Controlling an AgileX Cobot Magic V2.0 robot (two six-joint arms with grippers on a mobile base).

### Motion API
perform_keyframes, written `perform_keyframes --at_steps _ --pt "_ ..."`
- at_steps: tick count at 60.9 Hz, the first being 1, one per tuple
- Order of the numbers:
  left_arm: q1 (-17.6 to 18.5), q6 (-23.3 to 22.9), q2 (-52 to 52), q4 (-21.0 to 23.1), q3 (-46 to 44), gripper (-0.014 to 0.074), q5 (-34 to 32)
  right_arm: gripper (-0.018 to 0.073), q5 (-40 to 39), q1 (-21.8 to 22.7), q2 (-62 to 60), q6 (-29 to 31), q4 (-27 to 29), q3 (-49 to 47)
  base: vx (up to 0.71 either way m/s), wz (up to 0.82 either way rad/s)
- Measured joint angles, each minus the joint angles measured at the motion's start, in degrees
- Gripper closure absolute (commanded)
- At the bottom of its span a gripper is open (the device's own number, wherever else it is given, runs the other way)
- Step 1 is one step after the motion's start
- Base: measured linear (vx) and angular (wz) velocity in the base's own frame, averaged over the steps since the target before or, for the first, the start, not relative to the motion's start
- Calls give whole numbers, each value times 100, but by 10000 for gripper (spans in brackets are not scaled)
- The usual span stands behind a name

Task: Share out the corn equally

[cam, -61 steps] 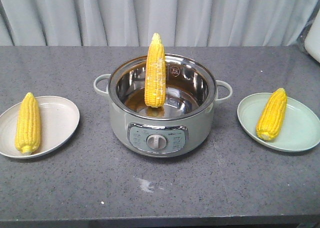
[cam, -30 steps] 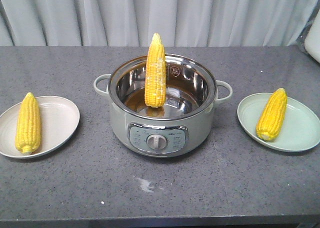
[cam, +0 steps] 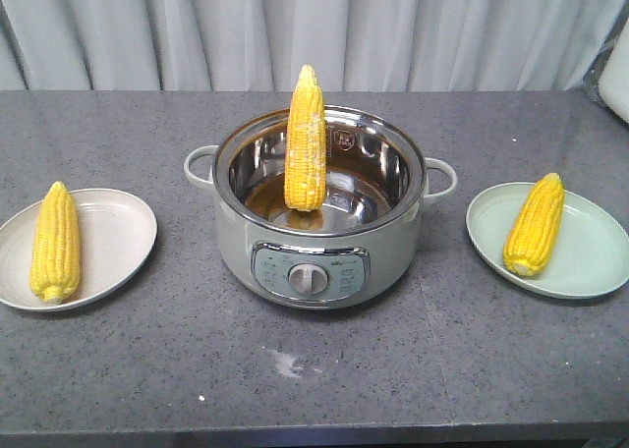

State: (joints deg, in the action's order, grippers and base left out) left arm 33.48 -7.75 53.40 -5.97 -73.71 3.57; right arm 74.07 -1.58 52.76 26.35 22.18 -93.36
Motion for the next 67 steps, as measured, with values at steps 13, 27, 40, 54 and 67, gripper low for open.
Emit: perform_keyframes --at_steps 13,27,40,54,67 --pt "46 124 435 95 0 451 957 561 -6 0 0 0 0 0 0 0" --pt "46 123 867 194 -29 451 1316 561 -6 0 0 0 0 0 0 0" --pt "-13 123 1658 201 -927 451 1654 561 -6 0 0 0 0 0 0 0" --pt "-260 116 2685 208 -2155 378 2760 561 0 0 0 0 0 0 0 0" --pt "-295 -80 3458 484 -2577 123 3329 561 0 0 0 0 0 0 0 0"
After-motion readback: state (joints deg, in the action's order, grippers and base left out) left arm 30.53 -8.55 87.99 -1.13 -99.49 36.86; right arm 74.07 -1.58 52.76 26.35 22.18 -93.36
